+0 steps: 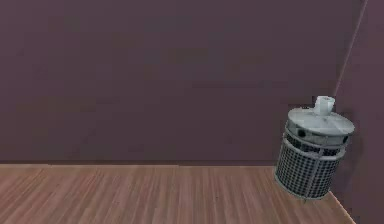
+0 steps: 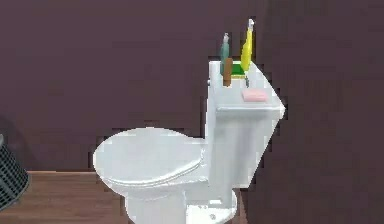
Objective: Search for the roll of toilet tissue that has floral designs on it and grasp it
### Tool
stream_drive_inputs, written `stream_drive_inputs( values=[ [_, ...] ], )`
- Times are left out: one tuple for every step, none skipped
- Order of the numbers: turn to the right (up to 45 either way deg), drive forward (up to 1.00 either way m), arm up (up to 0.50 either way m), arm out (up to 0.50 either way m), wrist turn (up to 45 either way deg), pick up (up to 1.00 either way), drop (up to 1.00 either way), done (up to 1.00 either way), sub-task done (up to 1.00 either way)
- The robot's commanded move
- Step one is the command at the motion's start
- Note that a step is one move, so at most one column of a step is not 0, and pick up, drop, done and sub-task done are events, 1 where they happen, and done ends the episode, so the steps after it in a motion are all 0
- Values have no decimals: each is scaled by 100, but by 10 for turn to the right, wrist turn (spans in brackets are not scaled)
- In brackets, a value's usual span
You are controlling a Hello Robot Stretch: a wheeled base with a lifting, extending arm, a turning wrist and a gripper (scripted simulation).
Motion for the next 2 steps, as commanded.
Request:
stream_drive_inputs(
  values=[
    [0, 15, 0, 0, 0, 0, 0, 0, 0],
    [180, 0, 0, 0, 0, 0, 0, 0, 0]
  ],
)
